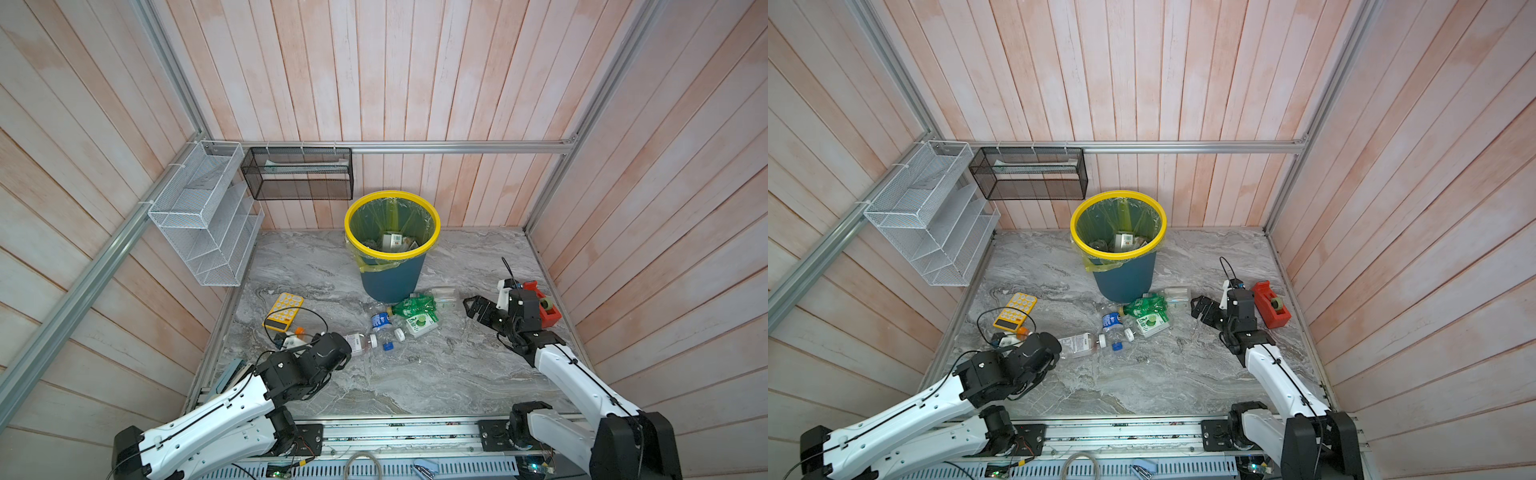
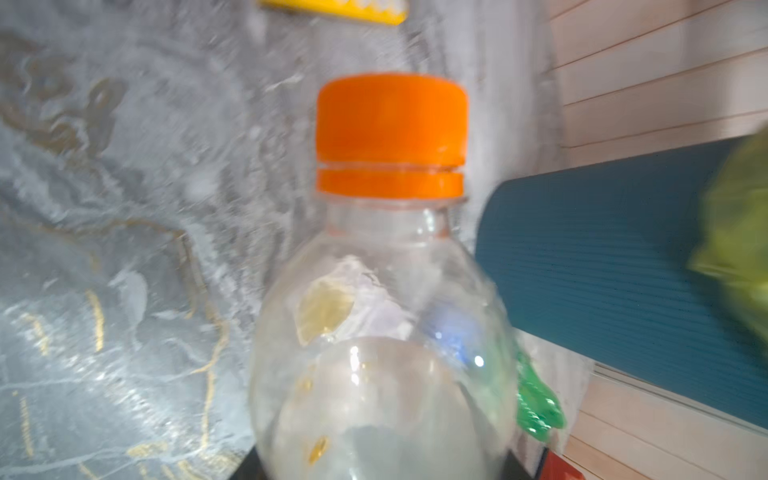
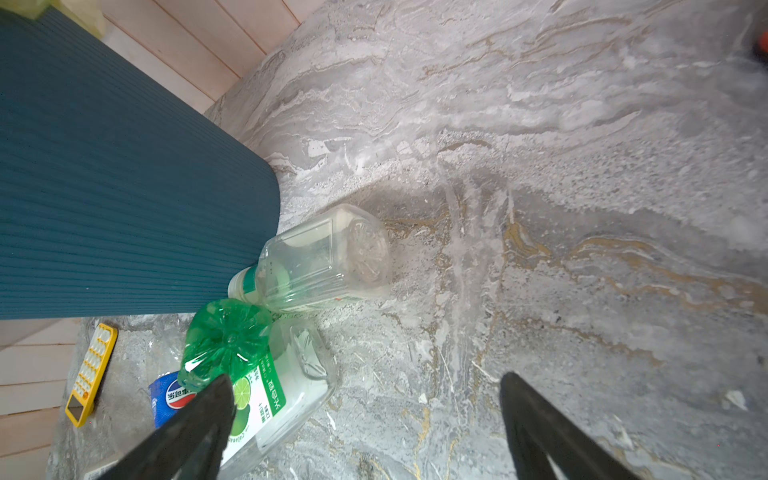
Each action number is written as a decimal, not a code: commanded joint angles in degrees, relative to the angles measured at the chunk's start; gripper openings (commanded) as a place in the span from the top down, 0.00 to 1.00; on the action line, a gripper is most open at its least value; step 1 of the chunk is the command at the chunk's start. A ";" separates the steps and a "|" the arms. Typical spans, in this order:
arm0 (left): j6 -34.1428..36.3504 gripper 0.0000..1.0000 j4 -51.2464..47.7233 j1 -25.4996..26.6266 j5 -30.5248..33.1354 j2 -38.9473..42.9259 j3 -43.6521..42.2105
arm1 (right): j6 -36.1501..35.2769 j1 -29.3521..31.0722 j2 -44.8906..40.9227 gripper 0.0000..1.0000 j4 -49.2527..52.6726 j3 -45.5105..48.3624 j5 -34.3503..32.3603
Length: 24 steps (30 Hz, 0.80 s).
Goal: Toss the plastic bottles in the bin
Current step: 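Lift the orange-capped bottle over the bin and release it with the left gripper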
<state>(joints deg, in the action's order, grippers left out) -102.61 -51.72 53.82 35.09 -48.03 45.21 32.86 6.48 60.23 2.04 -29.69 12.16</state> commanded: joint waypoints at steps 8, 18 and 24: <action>63.02 0.47 39.95 -5.56 9.07 -6.27 16.94 | 1.23 -1.27 -2.26 0.01 -1.42 0.56 1.31; 74.81 0.27 23.95 -18.84 -30.02 -43.67 59.56 | 1.47 -1.25 -4.85 0.01 -0.68 0.96 4.17; 76.47 0.00 25.72 -18.67 -29.89 -46.63 63.19 | 0.69 -1.33 -7.34 0.01 1.71 1.04 3.72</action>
<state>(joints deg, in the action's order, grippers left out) -29.34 -25.74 35.05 8.54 -98.67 109.95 34.30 5.45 54.39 2.20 -29.15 15.14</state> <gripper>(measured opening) 0.994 0.994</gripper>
